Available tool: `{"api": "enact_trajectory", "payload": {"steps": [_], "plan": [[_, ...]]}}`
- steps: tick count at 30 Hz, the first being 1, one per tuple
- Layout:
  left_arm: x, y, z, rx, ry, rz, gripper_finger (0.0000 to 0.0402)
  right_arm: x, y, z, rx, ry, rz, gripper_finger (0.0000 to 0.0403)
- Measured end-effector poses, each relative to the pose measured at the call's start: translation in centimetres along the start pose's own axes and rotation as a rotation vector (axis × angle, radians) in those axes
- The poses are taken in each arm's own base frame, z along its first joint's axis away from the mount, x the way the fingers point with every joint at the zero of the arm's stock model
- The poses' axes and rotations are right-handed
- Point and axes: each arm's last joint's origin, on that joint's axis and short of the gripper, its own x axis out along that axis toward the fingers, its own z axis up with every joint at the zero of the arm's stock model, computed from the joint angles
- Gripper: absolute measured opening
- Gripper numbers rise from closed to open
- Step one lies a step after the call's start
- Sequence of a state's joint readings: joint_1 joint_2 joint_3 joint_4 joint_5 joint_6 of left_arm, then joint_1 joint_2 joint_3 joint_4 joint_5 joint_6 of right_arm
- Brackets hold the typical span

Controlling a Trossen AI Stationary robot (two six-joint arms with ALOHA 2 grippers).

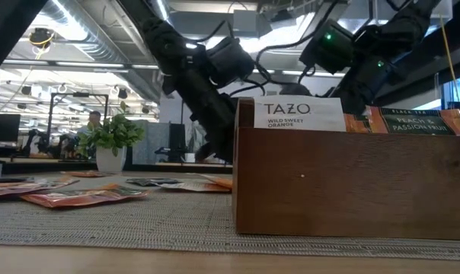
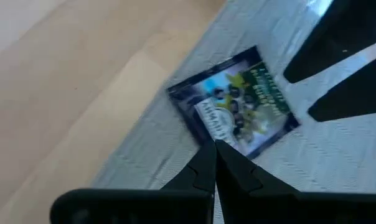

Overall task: Pick & Place Tea
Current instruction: Put the black tea bag into the right compartment of the wooden organizer

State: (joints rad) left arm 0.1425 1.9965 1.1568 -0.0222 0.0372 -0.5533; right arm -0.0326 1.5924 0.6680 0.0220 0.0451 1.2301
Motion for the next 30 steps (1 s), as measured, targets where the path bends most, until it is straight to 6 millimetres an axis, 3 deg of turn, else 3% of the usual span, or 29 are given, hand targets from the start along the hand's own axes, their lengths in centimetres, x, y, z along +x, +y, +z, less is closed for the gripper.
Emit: {"api": "enact_trajectory", "payload": {"steps": [20, 30], "plan": [[2.3, 0.5, -1.2, -0.026, 0.046, -0.022, 0.0003, 0.8, -0.2, -0.1, 0.020, -0.002, -0.006, 0.0170], [2.3, 0.5, -1.2, -0.026, 0.038, -0.033, 0.0003, 0.8, -0.2, -0.1, 0.002, -0.009, -0.008, 0.0083]]}}
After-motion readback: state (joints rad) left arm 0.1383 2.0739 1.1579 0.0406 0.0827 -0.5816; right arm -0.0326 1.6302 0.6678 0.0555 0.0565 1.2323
